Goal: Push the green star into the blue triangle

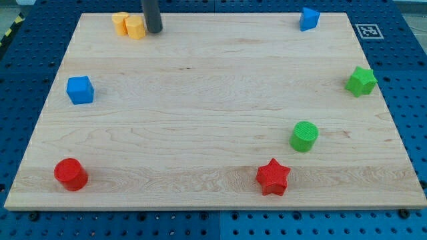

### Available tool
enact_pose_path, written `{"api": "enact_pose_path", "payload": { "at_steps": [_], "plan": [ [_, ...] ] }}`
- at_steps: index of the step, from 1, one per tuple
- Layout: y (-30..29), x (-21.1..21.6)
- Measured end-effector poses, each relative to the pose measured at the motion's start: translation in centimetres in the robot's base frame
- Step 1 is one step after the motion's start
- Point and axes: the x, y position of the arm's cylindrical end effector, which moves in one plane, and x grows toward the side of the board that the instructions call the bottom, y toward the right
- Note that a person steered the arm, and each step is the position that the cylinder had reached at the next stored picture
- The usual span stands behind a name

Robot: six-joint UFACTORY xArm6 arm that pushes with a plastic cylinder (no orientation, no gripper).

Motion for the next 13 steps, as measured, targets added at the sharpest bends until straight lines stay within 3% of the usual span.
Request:
{"api": "enact_pose_path", "payload": {
  "at_steps": [1, 3, 8, 9, 13],
  "plan": [
    [1.9, 1.3],
    [9.5, 9.8],
    [37.0, 22.0],
    [40.5, 22.1],
    [39.0, 14.6]
  ]
}}
